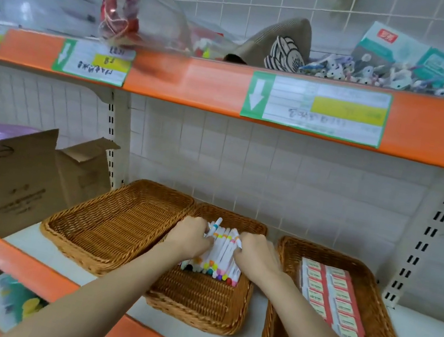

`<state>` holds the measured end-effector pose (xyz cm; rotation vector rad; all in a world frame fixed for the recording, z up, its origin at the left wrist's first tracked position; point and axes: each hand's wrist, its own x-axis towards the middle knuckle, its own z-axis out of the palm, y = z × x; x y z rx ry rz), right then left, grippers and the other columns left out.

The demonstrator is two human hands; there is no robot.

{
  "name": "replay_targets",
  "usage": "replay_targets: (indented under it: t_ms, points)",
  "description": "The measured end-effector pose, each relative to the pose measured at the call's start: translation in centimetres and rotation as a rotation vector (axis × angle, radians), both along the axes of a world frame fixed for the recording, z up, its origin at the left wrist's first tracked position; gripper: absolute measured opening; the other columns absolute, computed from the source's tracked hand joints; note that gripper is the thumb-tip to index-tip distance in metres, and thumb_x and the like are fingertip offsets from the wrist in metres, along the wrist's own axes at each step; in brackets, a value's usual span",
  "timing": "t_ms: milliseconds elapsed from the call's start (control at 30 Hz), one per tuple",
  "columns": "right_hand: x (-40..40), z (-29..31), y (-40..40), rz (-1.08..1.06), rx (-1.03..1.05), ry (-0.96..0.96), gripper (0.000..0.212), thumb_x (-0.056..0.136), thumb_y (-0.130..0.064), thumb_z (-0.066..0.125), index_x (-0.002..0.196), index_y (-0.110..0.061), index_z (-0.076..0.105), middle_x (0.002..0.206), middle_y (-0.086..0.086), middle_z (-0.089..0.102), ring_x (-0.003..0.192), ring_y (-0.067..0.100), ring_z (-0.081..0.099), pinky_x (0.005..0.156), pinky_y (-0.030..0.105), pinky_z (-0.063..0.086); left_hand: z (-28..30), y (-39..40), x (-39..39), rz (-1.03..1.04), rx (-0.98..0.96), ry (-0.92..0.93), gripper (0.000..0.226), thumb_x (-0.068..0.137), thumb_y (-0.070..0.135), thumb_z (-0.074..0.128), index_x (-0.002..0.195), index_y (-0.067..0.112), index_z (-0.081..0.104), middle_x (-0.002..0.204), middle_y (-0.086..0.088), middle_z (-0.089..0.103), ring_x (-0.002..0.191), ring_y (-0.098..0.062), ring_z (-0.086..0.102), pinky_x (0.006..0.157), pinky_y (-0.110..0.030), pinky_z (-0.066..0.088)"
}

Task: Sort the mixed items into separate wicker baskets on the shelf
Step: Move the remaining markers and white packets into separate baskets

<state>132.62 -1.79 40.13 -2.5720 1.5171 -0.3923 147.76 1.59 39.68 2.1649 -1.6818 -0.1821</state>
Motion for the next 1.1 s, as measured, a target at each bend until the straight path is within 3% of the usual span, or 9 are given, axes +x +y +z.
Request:
replay_targets:
  t_ms: [167, 333, 367, 467, 533, 733, 933, 1000, 1100]
  points:
    - [0.6, -0.5, -1.4, -0.024, 0.011, 0.019, 0.019, 0.096, -0.009, 0.045, 0.106, -0.006, 0.060, 0.100, 0.010, 0.062, 0.084, 0.024, 0.060, 0.057, 0.027, 0.039, -0.1, -1.6, 0.6, -0.015, 0.037, -0.023, 0.030, 0.096, 0.027, 0.053, 0.112, 0.004, 0.063, 0.097, -0.011, 0.068, 0.073, -0.023, 0.065, 0.069, -0.034, 0.058]
    - [1.7, -0.5, -2.2, -0.092, 0.000, 0.120, 0.020, 0.096, -0.007, 0.046, 0.108, -0.005, 0.061, 0.100, 0.010, 0.061, 0.093, 0.025, 0.063, 0.067, 0.031, 0.048, -0.8, -3.1, 1.5, -0.076, 0.089, -0.094, 0.021, 0.095, 0.029, 0.053, 0.087, 0.010, 0.060, 0.078, -0.002, 0.062, 0.078, -0.021, 0.065, 0.067, -0.031, 0.055]
    - [2.0, -0.5, -2.2, -0.105, -0.009, 0.151, 0.022, 0.095, -0.006, 0.045, 0.111, -0.006, 0.061, 0.105, 0.011, 0.062, 0.096, 0.026, 0.063, 0.068, 0.031, 0.047, -0.9, -3.3, 1.6, -0.087, 0.105, -0.102, 0.021, 0.094, 0.029, 0.054, 0.090, 0.010, 0.060, 0.079, -0.002, 0.061, 0.080, -0.021, 0.065, 0.068, -0.030, 0.054]
    - [2.9, -0.7, -2.0, -0.146, -0.038, 0.272, 0.030, 0.093, 0.000, 0.044, 0.119, -0.006, 0.059, 0.116, 0.012, 0.061, 0.106, 0.028, 0.061, 0.071, 0.030, 0.044, -1.3, -3.5, 2.0, -0.143, 0.111, -0.124, 0.038, 0.094, 0.026, 0.053, 0.128, 0.009, 0.051, 0.108, -0.011, 0.065, 0.100, -0.026, 0.062, 0.080, -0.034, 0.051]
    - [3.4, -0.9, -1.8, -0.178, -0.056, 0.335, 0.031, 0.093, -0.002, 0.045, 0.120, -0.008, 0.059, 0.118, 0.009, 0.062, 0.108, 0.025, 0.061, 0.072, 0.029, 0.042, -1.4, -3.4, 2.2, -0.192, 0.095, -0.144, 0.045, 0.095, 0.025, 0.050, 0.138, 0.010, 0.043, 0.121, -0.014, 0.061, 0.113, -0.030, 0.057, 0.090, -0.036, 0.047]
    - [4.4, -1.0, -0.7, -0.254, -0.032, 0.415, 0.028, 0.095, -0.013, 0.046, 0.118, -0.011, 0.062, 0.121, 0.008, 0.062, 0.118, 0.020, 0.051, 0.080, 0.030, 0.044, -1.8, -2.8, 2.5, -0.274, 0.114, -0.194, 0.038, 0.098, 0.030, 0.043, 0.131, 0.010, 0.049, 0.131, -0.012, 0.050, 0.113, -0.027, 0.055, 0.089, -0.035, 0.047]
    - [2.9, -1.5, 1.7, -0.144, -0.015, 0.415, 0.033, 0.097, -0.021, 0.040, 0.117, -0.010, 0.063, 0.128, 0.008, 0.057, 0.120, 0.023, 0.043, 0.099, 0.037, 0.033, -1.8, -1.9, 2.1, -0.346, 0.213, -0.257, 0.052, 0.101, 0.038, 0.036, 0.141, 0.004, 0.037, 0.152, -0.021, 0.023, 0.123, -0.033, 0.050, 0.098, -0.040, 0.043]
    - [2.0, -1.6, 2.5, -0.114, -0.002, 0.367, 0.038, 0.100, -0.026, 0.038, 0.129, -0.011, 0.057, 0.142, 0.007, 0.047, 0.130, 0.023, 0.038, 0.106, 0.037, 0.028, -1.9, -1.4, 1.9, -0.346, 0.209, -0.258, 0.056, 0.101, 0.040, 0.037, 0.143, 0.003, 0.031, 0.152, -0.021, 0.019, 0.131, -0.036, 0.040, 0.103, -0.042, 0.039]
    - [0.8, -1.6, 4.4, -0.074, 0.054, 0.320, 0.051, 0.103, -0.035, 0.035, 0.149, -0.013, 0.035, 0.159, 0.004, 0.023, 0.146, 0.020, 0.017, 0.117, 0.035, 0.015, -2.1, -0.5, 1.5, -0.369, 0.175, -0.256, 0.058, 0.100, 0.042, 0.037, 0.145, 0.005, 0.029, 0.154, -0.022, 0.010, 0.140, -0.037, 0.022, 0.112, -0.043, 0.029]
